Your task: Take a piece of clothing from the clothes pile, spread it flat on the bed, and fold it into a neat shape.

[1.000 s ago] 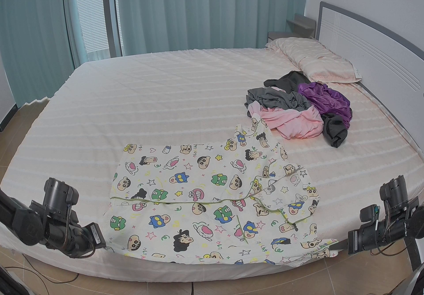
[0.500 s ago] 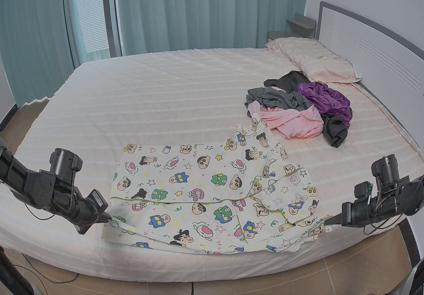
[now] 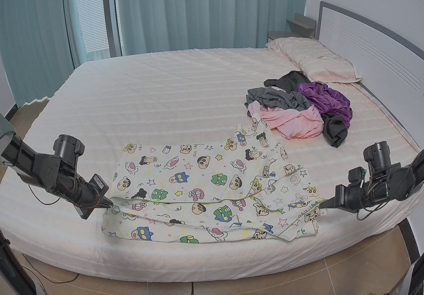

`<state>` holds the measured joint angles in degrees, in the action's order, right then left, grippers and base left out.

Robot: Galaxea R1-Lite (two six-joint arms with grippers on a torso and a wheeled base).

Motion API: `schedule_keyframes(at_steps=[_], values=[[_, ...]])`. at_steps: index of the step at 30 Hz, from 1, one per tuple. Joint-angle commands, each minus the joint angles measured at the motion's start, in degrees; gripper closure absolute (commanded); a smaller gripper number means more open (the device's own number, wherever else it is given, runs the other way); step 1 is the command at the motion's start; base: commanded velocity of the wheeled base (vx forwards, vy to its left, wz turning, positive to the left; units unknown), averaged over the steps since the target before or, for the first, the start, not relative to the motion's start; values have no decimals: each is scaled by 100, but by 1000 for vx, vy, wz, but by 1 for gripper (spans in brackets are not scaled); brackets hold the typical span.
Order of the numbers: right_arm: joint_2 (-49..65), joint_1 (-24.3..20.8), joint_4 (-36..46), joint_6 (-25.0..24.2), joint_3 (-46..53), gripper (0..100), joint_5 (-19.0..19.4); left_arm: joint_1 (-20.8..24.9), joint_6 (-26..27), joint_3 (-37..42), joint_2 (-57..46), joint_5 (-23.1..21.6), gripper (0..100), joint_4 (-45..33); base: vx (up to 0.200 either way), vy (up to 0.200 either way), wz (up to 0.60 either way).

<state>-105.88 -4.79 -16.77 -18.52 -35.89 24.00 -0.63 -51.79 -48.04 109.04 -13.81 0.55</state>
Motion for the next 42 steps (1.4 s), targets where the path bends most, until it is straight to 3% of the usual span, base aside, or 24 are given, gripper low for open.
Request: schedule_keyframes(at_steps=[1, 15, 23, 42], values=[[-469, -22, -1, -12, -401, 100, -18, -16, -139, -443, 548, 1, 100, -55, 0, 0, 0], [-1067, -119, 8, -284, -1289, 100, -27, -51, -631, -1225, 1119, 10, 100, -55, 0, 0, 0], [-1401, -206, 16, -785, -1922, 100, -185, -148, -912, -1629, 1400, 19, 100, -55, 0, 0, 0], [-1858, -338, 8, -1260, -2643, 100, -476, -121, -1062, -2271, 1752, 151, 100, -371, 0, 0, 0]])
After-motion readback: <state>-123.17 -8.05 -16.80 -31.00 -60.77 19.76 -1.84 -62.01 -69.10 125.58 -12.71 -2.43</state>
